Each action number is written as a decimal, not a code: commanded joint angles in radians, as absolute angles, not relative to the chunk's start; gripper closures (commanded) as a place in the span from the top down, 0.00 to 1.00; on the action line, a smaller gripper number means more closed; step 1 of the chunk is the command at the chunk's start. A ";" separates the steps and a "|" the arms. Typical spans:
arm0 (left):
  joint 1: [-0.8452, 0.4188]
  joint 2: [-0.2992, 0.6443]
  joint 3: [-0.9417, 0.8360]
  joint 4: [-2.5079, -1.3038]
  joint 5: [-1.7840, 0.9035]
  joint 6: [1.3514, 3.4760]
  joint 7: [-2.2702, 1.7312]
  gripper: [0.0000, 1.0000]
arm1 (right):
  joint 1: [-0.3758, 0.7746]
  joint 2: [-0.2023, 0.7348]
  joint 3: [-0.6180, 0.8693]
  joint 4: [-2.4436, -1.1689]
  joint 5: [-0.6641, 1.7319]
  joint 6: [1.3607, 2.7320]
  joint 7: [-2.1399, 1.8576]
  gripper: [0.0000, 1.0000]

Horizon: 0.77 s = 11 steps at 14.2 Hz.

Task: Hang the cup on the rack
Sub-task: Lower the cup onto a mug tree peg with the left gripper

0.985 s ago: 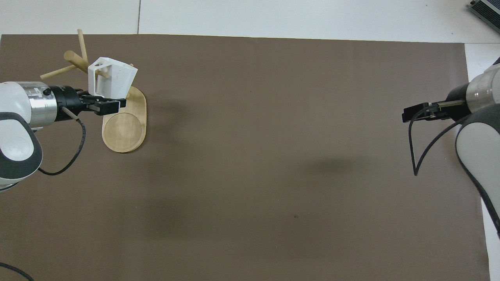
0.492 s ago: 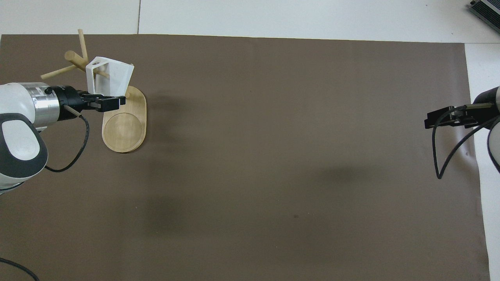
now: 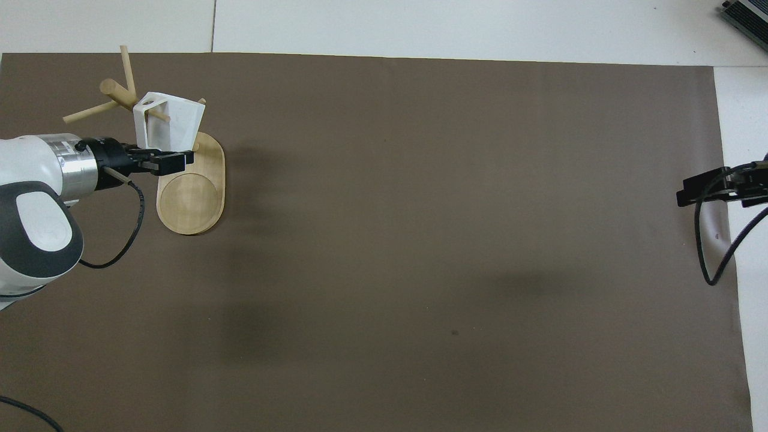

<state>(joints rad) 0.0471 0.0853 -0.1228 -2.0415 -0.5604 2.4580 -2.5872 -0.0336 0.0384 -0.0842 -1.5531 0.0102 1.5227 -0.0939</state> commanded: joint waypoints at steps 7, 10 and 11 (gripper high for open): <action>0.089 0.064 -0.124 -1.971 -0.474 2.268 -2.586 1.00 | -0.035 0.037 -0.091 -1.532 0.011 1.509 -0.089 1.00; 0.103 0.060 -0.124 -1.922 -0.398 2.154 -2.551 1.00 | -0.035 0.037 -0.092 -1.534 0.011 1.499 -0.043 1.00; 0.103 0.057 -0.124 -1.919 -0.390 2.119 -2.504 1.00 | -0.035 0.035 -0.092 -1.534 0.011 1.494 -0.028 1.00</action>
<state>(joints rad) 0.0868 0.0693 -0.1183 -1.9392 -0.4233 2.1994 -2.5613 -0.0335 0.0383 -0.0892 -1.5410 0.0103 1.5119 -0.0636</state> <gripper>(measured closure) 0.000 0.000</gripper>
